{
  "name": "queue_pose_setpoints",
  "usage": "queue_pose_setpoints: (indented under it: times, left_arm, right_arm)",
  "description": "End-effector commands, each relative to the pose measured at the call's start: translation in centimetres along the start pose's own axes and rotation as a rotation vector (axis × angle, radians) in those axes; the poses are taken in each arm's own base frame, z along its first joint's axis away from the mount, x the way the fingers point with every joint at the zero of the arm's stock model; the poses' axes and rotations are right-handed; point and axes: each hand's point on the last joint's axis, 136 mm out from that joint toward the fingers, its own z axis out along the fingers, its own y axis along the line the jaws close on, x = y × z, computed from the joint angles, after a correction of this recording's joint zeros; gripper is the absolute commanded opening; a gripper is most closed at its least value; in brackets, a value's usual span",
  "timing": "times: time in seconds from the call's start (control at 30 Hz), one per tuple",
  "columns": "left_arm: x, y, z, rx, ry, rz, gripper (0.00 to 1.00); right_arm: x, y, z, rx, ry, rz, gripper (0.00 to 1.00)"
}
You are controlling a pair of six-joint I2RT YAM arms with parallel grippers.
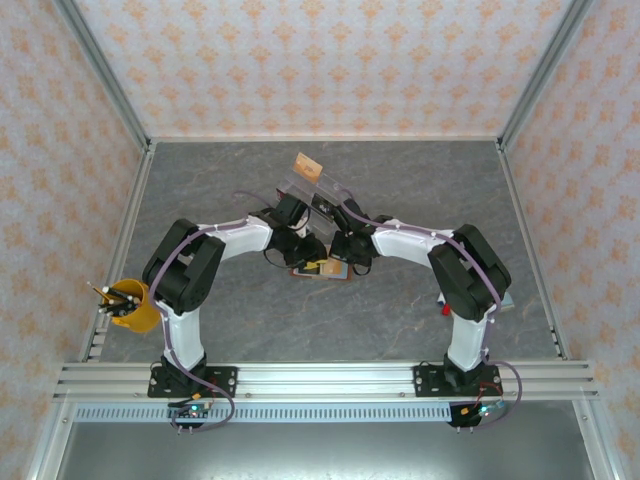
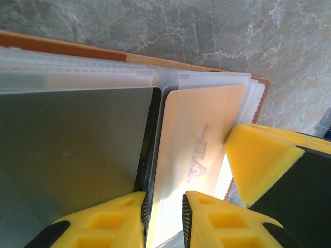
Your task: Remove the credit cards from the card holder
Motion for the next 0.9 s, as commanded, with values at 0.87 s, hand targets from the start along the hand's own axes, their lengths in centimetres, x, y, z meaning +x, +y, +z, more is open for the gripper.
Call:
queue_pose_setpoints:
  times: [0.87]
  left_arm:
    - [-0.6,-1.6,-0.8,0.161,-0.013,0.062,0.2]
  right_arm:
    - [2.5,-1.7,2.1,0.043,0.081,0.008,0.05]
